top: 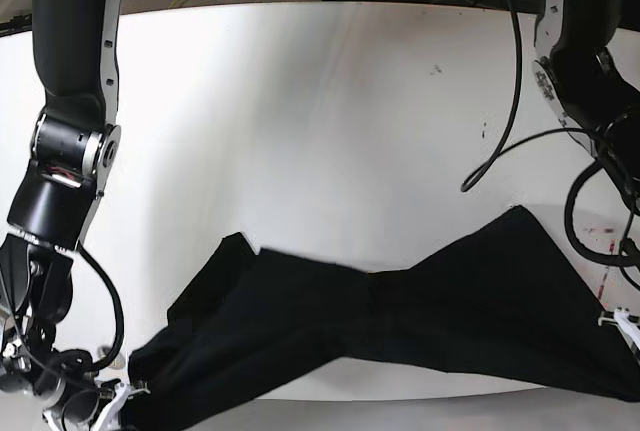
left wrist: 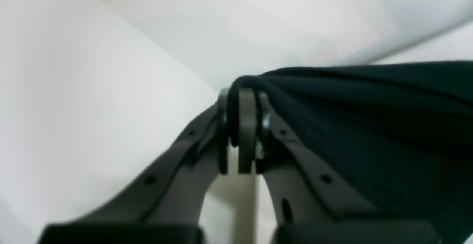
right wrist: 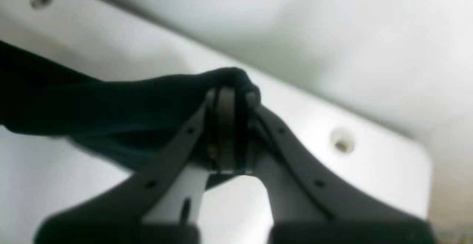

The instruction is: Fold the T-shirt properly

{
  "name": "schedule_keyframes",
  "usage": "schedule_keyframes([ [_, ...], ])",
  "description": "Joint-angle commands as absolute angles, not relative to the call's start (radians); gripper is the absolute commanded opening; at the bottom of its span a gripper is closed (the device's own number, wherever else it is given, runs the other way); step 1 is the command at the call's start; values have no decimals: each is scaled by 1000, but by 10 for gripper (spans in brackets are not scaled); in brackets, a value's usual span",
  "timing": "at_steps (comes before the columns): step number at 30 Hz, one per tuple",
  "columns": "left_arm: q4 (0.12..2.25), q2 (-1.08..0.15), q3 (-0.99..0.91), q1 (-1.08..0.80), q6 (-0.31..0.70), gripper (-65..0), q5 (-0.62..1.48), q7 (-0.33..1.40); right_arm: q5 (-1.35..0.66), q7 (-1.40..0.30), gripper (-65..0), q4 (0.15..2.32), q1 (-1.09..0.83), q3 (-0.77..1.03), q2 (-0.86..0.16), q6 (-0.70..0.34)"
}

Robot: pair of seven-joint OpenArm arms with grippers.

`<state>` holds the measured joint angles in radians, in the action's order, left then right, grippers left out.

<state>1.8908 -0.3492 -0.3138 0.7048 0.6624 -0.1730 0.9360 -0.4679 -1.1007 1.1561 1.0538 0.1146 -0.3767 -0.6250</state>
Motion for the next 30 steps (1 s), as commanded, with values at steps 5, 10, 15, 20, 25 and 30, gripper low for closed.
schedule_keyframes([
  [5, 1790, -453, -262, 937, 668, -650, -170, 911, -489, -1076, -650, 1132, 1247, 65, -421, -619],
  [10, 1678, -542, -162, 1119, 698, -650, -168, 911, -492, -1116, -650, 1138, 1306, 30, -458, -625],
  [15, 1673, -544, -148, 1150, 698, -650, -168, 911, -558, -1159, -650, 1138, 1306, 30, -492, -662],
  [20, 1776, -544, -81, 1081, 698, -650, -168, 947, -685, -1176, -650, 1138, 1222, 41, -561, -662],
  [25, 1914, -515, -81, 957, 698, -650, -166, 1095, -792, -1181, -650, 1138, 1069, 116, -608, -661],
  [30, 2023, -460, -87, 785, 698, -650, -170, 1231, -862, -1182, -650, 1138, 918, 185, -616, -661],
])
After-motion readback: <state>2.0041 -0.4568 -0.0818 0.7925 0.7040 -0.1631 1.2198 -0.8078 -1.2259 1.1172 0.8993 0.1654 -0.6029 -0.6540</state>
